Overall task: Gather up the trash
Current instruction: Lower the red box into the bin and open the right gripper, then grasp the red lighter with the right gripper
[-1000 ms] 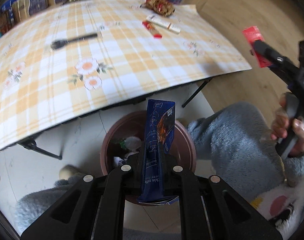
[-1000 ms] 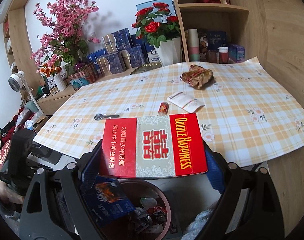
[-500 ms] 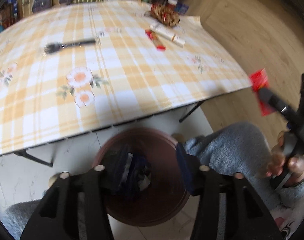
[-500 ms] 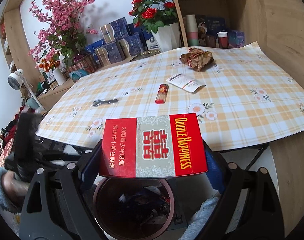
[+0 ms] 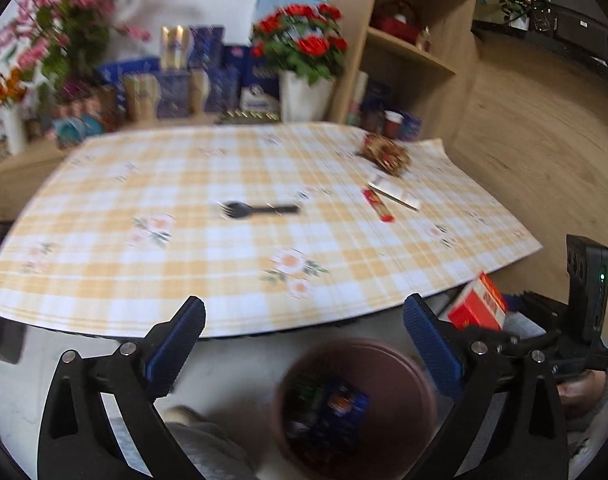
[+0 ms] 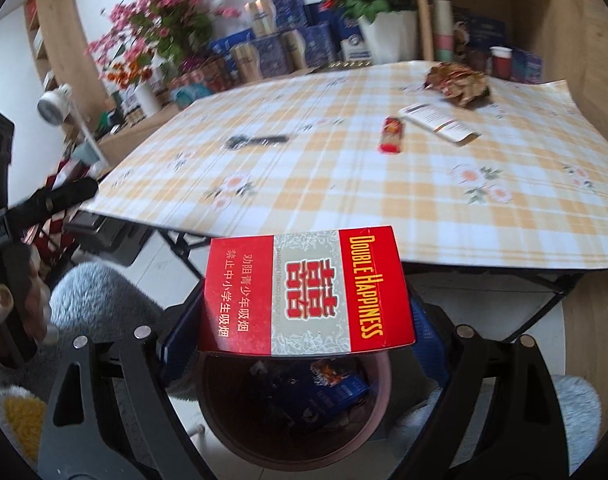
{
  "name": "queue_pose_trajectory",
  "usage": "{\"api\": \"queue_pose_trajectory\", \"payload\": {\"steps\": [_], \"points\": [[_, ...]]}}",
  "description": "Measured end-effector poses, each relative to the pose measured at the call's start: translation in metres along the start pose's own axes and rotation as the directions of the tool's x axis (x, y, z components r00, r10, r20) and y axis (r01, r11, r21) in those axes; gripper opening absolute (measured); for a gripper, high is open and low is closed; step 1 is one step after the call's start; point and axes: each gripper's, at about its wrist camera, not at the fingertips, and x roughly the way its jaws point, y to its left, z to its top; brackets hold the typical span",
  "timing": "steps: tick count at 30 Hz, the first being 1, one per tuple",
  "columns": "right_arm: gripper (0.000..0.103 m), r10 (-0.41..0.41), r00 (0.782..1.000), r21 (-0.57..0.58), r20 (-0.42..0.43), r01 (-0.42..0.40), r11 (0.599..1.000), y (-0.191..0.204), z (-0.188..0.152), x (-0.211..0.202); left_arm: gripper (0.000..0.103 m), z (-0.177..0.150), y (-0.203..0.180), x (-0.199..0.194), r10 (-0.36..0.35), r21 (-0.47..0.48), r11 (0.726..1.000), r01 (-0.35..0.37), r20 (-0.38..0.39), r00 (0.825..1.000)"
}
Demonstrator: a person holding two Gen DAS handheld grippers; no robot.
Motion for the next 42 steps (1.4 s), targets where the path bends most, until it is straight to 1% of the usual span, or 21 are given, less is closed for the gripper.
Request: {"api": "queue_pose_trajectory", "payload": {"steps": [3,7,11,15,19,27,30,31,33,37,42], "points": [[0.088,0.007,1.000,-0.024,-0.030,-0.007,1.000,0.007,-0.005,0.011,0.097,-0.009,0.006,-0.008,0.059,0.012,0.998,-0.060,0.042,0.997],[0.088,0.002,0.997,-0.043,-0.073,-0.005,0.999,0.011,-0.011,0.027,0.097,-0.023,0.006,-0.006,0.098,0.007,0.995,-0.098,0.043,0.994],[0.088,-0.014,0.991,-0.052,-0.132,0.007,0.999,0.013,-0.018,0.045,0.097,-0.024,0.005,-0.006,0.135,0.003,0.991,-0.135,0.068,0.989],[0.088,-0.037,0.984,-0.065,-0.177,0.026,0.998,0.014,-0.023,0.057,0.097,-0.024,0.010,-0.001,0.128,-0.017,0.992,-0.127,0.047,0.991],[0.088,-0.049,0.979,-0.070,-0.196,0.036,0.997,0.014,-0.026,0.061,0.097,-0.023,0.014,0.004,0.124,-0.036,0.992,-0.123,0.027,0.992],[0.088,-0.055,0.974,-0.069,-0.221,0.041,0.997,0.012,-0.029,0.066,0.097,-0.024,0.015,0.003,0.127,-0.046,0.991,-0.126,0.026,0.992],[0.089,-0.048,0.967,-0.077,-0.251,0.029,0.997,0.015,-0.031,0.070,0.097,-0.024,0.016,0.002,0.127,-0.053,0.991,-0.126,0.026,0.992],[0.089,-0.048,0.964,-0.079,-0.261,0.028,0.996,0.015,-0.032,0.071,0.097,-0.024,0.017,0.002,0.127,-0.056,0.991,-0.125,0.025,0.992],[0.095,-0.059,0.960,-0.085,-0.272,0.037,0.996,0.016,-0.034,0.073,0.097,-0.024,0.018,0.002,0.127,-0.059,0.990,-0.126,0.022,0.992],[0.097,-0.062,0.966,-0.087,-0.253,0.041,0.995,0.016,-0.033,0.067,0.097,-0.024,0.018,0.002,0.128,-0.058,0.990,-0.127,0.022,0.991],[0.097,-0.065,0.976,-0.079,-0.207,0.049,0.996,0.013,-0.028,0.057,0.097,-0.024,0.018,0.001,0.129,-0.059,0.990,-0.127,0.023,0.991]]}}
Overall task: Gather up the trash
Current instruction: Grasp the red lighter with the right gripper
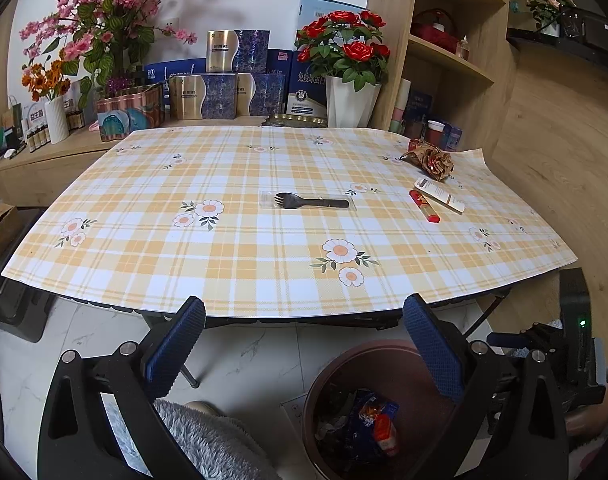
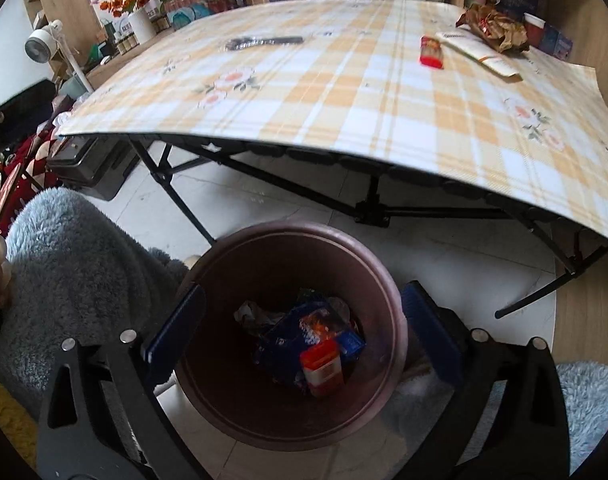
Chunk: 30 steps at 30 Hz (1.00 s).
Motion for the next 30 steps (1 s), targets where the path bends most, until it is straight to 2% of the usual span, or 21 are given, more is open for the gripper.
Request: {"api": "queue_pose_trajectory", "payload": {"steps": [15,23,30], "points": [[0.097,-0.008,0.993,0.081,0.122,-0.002,0.997,-0.017,0.008,-0.027,0.097,-0.001,0.001,0.001,0.004,-0.002,1.000,-0.004,-0.005,1.000],[0.097,-0.017,0.982,0.116,0.190,-0.006,0.993,-0.027,0.014,-0.042,0.097,-0.002,0.002,0.002,0.012,0.000,1.000,-0.012,-0.011,1.000],[0.097,-0.031,0.974,0.127,0.224,0.002,0.992,-0.043,0.031,-0.053,0.097,-0.001,-0.002,0.008,0.014,0.007,1.000,-0.014,-0.030,0.999]]}}
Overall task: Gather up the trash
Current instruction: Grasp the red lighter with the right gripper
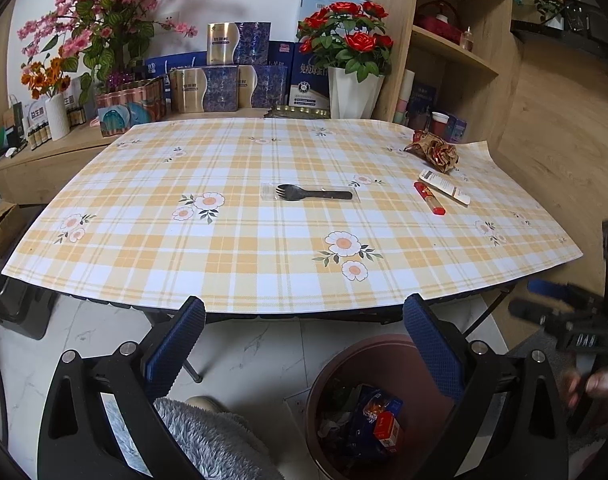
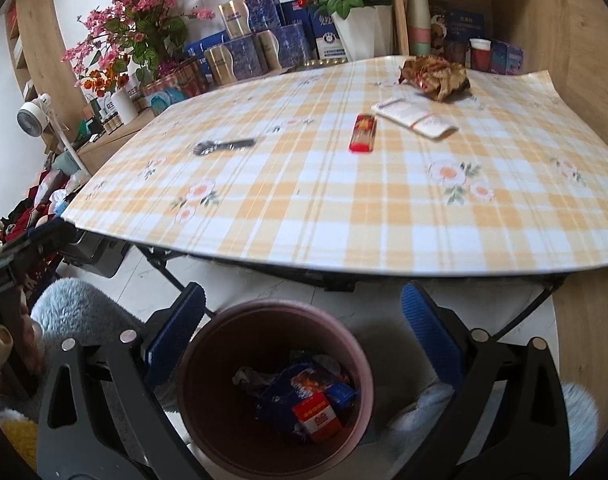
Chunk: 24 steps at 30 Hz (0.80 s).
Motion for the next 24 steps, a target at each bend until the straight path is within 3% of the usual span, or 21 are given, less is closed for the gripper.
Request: {"api": "queue_pose_trajectory", "payload": {"steps": [9,11,15,18,24], "points": [[0.096,-0.030,0.999,-0.065,0.034,0.032,0.997,-0.022,0.066,0.019,0.097,0.007,0.013,0.010,-0.001,-0.079,0.997,0.000,-0.012,1.000],[0.085,-0.033,0.999,-0.074,0.032,0.035,0.997,-0.027,0.084,0.032,0.097,0.009,0.016,0.014,-0.005,-0.105,0.994,0.003,-0.018,1.000],[0.078,-0.056,0.998,-0.055,-0.007,0.056,0.997,-0.037,0.116,0.071,0.097,0.013,0.016,0.024,-0.014,-0.125,0.992,0.010,-0.031,0.999],[0.066,-0.082,0.995,-0.042,-0.057,0.079,0.996,-0.043,0.135,0.106,0.097,0.016,0.014,0.028,-0.015,-0.125,0.992,0.012,-0.022,1.000],[0.053,-0.128,0.981,-0.013,-0.149,0.127,0.992,-0.046,0.147,0.151,0.097,0.020,0.017,0.036,-0.013,-0.135,0.991,0.007,-0.043,0.999]]}}
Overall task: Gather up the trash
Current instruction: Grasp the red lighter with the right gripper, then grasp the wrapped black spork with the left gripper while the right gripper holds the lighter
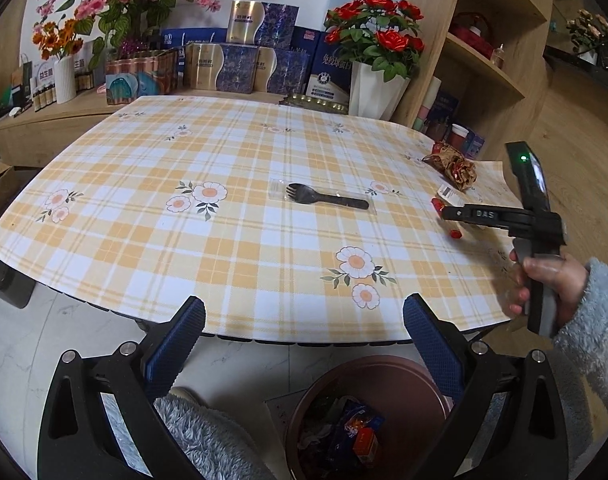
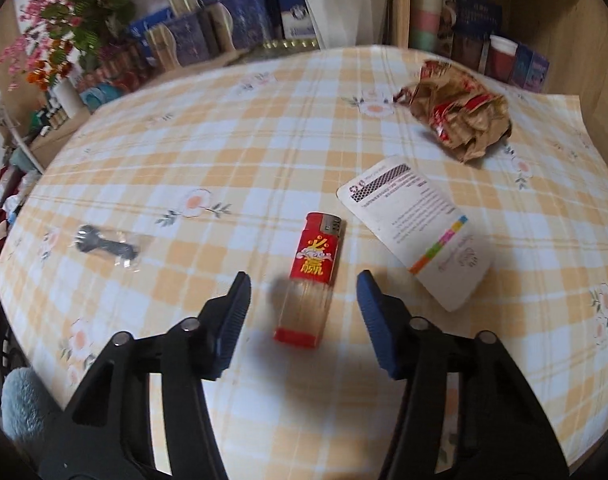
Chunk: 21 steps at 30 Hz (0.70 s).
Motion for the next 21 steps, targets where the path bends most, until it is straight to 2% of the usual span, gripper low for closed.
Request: {"api": "queue_pose_trajectory", "payload": {"steps": [1,4,8,11,14,17,21], "points": [[0.049,-0.013,1.000,-0.002,-0.014,0.013,1.000,0.001,0.000,0.005,0.097,0.001,0.001,0.002,0.004,-0.002,1.000,-0.004,-0.007,1.000],[0.047,-0.042,0.999,-0.028,-0.004,0.042,0.999,0.005,0.001,0.009,0.097,0.006,0.001,0.008,0.000,0.001,1.000,0.000,-0.034,0.999],[0.029,-0.041,0.999,-0.083,0.011,0.042,0.996,0.014,-0.002,0.009,0.097,0.014,0.005,0.018,-0.031,-0.011,0.999,0.030,-0.062,0.998],[0.027,-0.055,0.998,-0.121,0.025,0.058,0.991,0.020,-0.004,0.008,0.097,0.020,0.012,0.026,-0.058,-0.062,0.997,0.052,-0.087,0.995],[0.027,-0.025,0.999,-0.137,0.043,0.030,0.990,0.023,-0.006,0.007,0.097,0.028,0.016,0.031,-0.081,-0.102,0.992,0.072,-0.092,0.992],[0.026,0.006,0.996,-0.177,0.092,0.011,0.984,0.030,-0.009,-0.001,0.097,0.039,0.014,0.035,-0.082,-0.075,0.994,0.076,-0.080,0.993],[0.026,0.044,0.991,-0.210,0.127,-0.016,0.978,0.034,-0.014,-0.009,0.097,0.059,0.008,0.044,-0.122,0.012,0.992,0.122,-0.045,0.992]]}}
